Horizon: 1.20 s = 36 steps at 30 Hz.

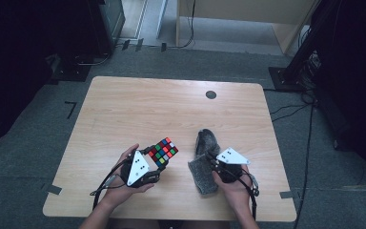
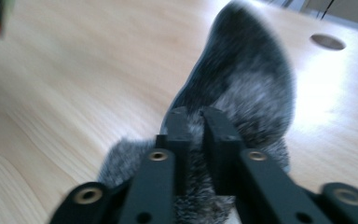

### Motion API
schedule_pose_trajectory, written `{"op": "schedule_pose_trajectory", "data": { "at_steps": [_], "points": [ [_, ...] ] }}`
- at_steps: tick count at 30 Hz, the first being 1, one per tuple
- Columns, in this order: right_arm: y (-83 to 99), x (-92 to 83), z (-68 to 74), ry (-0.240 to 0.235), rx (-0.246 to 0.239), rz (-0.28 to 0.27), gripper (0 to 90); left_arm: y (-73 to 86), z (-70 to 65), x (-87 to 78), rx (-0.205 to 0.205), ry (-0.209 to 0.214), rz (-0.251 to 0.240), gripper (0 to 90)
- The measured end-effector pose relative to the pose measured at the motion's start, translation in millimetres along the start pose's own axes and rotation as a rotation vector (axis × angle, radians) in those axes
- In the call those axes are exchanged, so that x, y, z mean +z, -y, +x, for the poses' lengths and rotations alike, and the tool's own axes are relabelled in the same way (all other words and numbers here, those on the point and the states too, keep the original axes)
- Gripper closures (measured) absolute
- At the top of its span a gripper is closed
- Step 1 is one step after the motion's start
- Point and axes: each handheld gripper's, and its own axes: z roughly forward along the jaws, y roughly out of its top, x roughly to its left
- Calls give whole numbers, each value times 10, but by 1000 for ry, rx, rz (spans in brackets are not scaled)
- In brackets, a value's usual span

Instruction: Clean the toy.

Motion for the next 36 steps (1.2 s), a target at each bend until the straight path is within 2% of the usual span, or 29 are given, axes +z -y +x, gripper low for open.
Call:
{"op": "schedule_pose_trajectory", "data": {
  "at_steps": [2, 4, 6, 8, 10, 11, 13, 15, 16, 18, 22, 24, 26, 30, 32, 33, 36],
  "points": [
    [-49, -95, -23, 10, 34, -42, 894, 2, 4, 1, -3, 0, 1, 336],
    [-75, -146, -38, 17, 35, -71, 885, 3, 4, 1, -4, 1, 1, 337],
    [-83, -156, -43, 19, 38, -69, 771, 3, 0, 5, -4, 3, 2, 337],
    [-70, -99, -33, 7, 42, -6, 640, 4, -4, 7, -2, 4, 4, 337],
    [-29, 1, 0, -17, 30, 103, 598, 4, -6, 7, 0, 3, 6, 337],
    [-4, 41, 30, -2, 4, 145, 618, 4, -7, 7, 0, 1, 4, 337],
    [22, 77, 90, 39, -41, 175, 737, 2, 2, 1, -4, 0, 0, 337],
    [-2, 52, 100, 39, -41, 160, 817, 4, 12, -3, -7, -2, -1, 337],
    [-28, 10, 93, 39, -31, 131, 835, 5, 15, -4, -8, -2, -1, 337],
    [-74, -64, 76, 42, -12, 85, 851, 5, 20, -7, -13, -3, -3, 337],
    [-183, -258, 42, 40, 56, -36, 854, 0, 26, -13, -16, -4, -10, 337],
    [-227, -328, 60, 67, 53, -68, 854, 1, 27, -12, -18, -4, -9, 337],
    [-254, -360, 88, 84, 37, -76, 854, 2, 26, -10, -18, -3, -8, 337],
    [-236, -262, 135, 39, 10, 14, 834, 4, 17, -4, -16, 1, -4, 337],
    [-198, -186, 146, 3, 7, 62, 777, 5, 15, -3, -14, 3, -3, 337],
    [-180, -156, 147, -18, 8, 66, 731, 6, 17, -2, -15, 4, -3, 337],
    [-145, -75, 131, -82, 36, 6, 473, 12, 25, 3, -23, 5, -1, 337]
  ]
}}
